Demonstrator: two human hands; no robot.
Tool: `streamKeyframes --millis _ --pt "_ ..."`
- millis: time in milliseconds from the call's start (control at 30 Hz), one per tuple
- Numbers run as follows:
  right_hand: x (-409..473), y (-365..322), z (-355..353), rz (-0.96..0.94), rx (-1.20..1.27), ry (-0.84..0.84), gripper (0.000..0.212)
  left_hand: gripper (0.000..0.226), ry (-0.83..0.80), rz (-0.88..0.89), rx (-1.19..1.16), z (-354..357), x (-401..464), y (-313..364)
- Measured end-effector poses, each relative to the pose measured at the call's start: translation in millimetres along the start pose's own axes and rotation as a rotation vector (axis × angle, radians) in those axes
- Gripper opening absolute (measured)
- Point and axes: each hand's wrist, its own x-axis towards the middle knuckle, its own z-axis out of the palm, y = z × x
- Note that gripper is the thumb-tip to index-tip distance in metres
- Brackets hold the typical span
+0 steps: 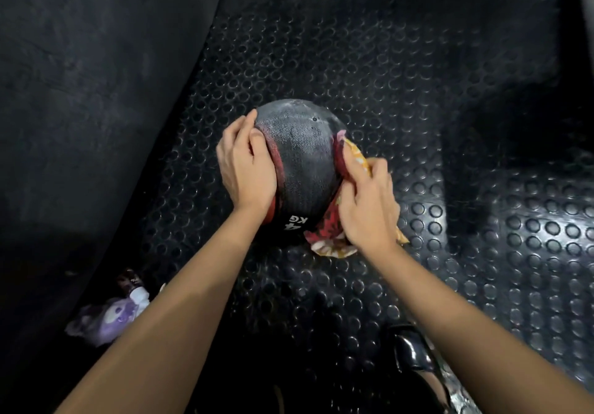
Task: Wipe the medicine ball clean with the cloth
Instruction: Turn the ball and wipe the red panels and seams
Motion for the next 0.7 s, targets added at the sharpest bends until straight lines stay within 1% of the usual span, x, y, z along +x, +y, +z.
streamKeyframes --millis 33,200,300,400,467,533,567,633,700 --pt "3 -1 0 0.037 0.023 -0.013 0.055 0.039 0.0 -0.008 0.005 0 -1 0" --pt "-2 -1 -1 0.023 0.059 -0.074 0.056 0.042 -0.03 0.003 0.087 0 1 7" --pt "3 0 -5 0.053 0.067 -0.069 0.057 0.044 -0.024 -0.062 0.14 9 -3 14" --pt "-20 -7 -1 -0.037 -0.008 -0.091 0.06 0.043 0.063 -0.083 0.126 12 -3 12" --pt "-35 -9 3 -0.082 -0.042 -0.124 0.061 0.041 0.055 -0.069 0.109 10 0 10" --pt "-20 -5 1 -0.032 -0.007 -0.088 0.059 0.042 0.039 -0.045 0.102 7 -1 7" --pt "-3 -2 -2 0.031 0.014 -0.079 0.057 0.043 0.044 -0.032 0.099 6 -2 6" --pt "22 -1 -8 0.137 0.035 -0.11 0.055 0.046 0.073 -0.029 0.087 6 -5 5" --pt "11 -10 -11 0.104 0.03 -0.121 0.059 0.043 0.091 -0.055 0.068 6 -5 4"
